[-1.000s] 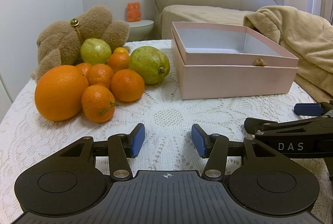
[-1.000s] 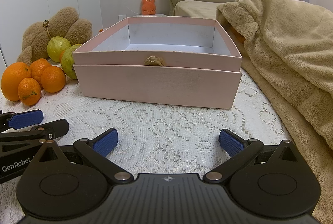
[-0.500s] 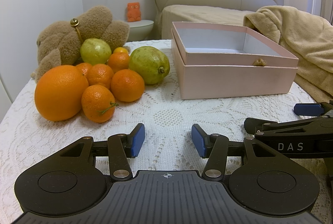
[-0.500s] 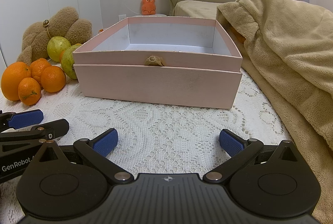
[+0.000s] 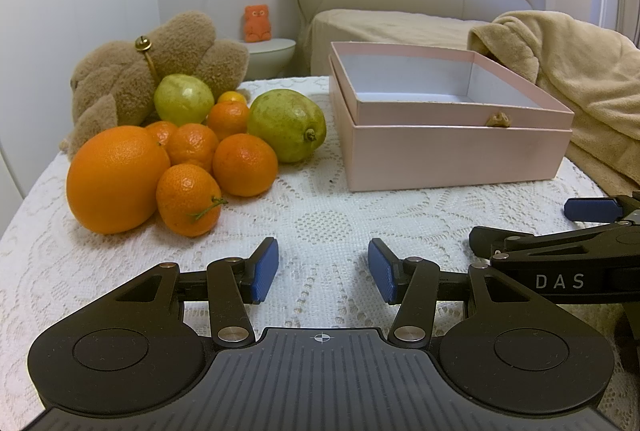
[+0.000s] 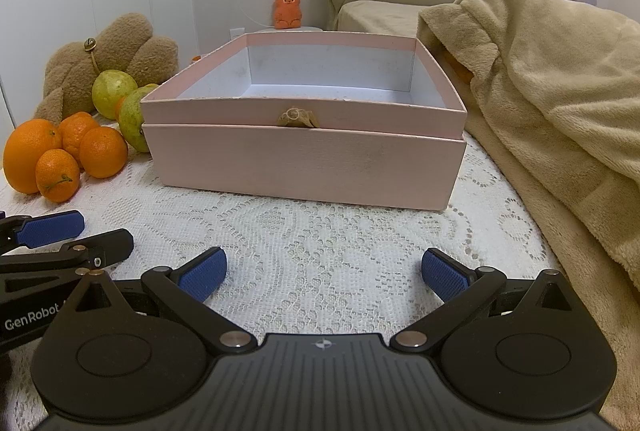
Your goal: Organize fruits
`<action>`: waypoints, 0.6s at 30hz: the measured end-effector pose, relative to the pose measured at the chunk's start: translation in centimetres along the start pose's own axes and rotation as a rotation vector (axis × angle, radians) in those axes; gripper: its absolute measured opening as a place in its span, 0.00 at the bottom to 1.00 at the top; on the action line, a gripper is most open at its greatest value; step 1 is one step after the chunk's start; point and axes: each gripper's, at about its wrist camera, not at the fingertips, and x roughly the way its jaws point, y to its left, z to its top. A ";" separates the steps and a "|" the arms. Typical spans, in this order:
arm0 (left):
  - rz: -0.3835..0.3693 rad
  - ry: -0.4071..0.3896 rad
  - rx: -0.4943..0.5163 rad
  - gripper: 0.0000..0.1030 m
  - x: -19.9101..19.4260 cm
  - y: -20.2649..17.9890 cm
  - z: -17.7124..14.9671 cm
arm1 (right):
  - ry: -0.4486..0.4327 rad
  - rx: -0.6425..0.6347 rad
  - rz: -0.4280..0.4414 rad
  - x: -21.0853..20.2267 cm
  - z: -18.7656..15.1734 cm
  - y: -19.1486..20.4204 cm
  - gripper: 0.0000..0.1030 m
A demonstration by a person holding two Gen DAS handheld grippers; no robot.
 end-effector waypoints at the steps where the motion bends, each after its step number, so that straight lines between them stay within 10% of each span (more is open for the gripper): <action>1: 0.000 0.000 0.000 0.54 0.0 0.0 0.0 | 0.000 -0.001 0.000 -0.1 -0.1 0.2 1.00; 18: -0.145 -0.069 -0.082 0.52 -4.2 5.7 1.6 | 0.109 -0.035 0.043 -0.5 0.3 -0.1 1.00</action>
